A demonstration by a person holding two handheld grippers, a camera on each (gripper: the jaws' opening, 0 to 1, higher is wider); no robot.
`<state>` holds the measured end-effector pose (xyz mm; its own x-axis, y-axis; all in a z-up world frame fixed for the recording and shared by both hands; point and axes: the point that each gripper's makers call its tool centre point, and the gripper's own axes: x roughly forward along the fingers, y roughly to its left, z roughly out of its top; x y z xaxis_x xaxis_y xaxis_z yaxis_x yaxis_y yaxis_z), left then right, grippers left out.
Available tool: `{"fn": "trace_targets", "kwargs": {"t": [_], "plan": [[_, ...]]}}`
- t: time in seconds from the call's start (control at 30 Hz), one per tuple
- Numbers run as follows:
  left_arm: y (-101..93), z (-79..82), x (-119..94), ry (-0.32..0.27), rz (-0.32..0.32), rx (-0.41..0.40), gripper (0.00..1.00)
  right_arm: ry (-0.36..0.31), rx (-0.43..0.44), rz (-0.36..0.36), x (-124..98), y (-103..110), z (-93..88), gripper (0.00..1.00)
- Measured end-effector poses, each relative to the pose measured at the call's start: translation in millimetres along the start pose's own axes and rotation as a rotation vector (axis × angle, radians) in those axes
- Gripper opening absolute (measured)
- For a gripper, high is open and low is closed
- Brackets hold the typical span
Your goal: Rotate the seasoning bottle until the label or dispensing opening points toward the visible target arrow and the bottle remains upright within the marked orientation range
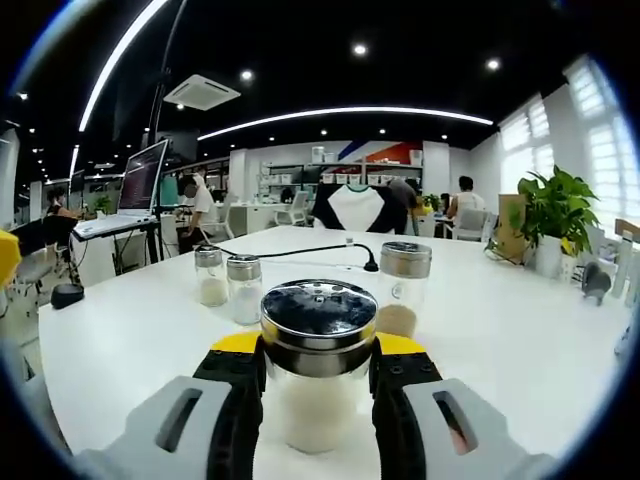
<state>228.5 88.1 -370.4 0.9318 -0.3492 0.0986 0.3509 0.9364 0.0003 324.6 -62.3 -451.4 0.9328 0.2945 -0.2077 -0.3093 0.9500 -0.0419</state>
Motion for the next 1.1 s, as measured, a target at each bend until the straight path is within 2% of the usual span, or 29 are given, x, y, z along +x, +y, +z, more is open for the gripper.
{"fn": "trace_targets", "kwargs": {"t": [0.1, 0.4, 0.57, 0.7, 1.1], "plan": [[-0.5, 0.1, 0, 0.001, -0.003, 0.001, 0.97, -0.002, -0.001, 0.013, 0, -1, 0.2, 0.39], [0.3, 0.4, -1, 0.001, -0.003, -0.002, 0.97, -0.019, -0.02, 0.142, -1, 2, 0.6, 0.39], [-0.1, 0.4, -1, 0.001, -0.003, -0.003, 0.97, -0.031, -0.034, 0.235, -2, 5, 0.9, 0.39], [0.3, 0.8, -1, 0.001, -0.003, -0.003, 0.97, -0.043, -0.037, 0.348, -3, 11, 1.1, 0.39], [-1.4, 0.1, -2, 0.014, -0.009, 0.011, 0.95, -0.082, -0.06, 0.503, -4, 15, 1.9, 0.39]]}}
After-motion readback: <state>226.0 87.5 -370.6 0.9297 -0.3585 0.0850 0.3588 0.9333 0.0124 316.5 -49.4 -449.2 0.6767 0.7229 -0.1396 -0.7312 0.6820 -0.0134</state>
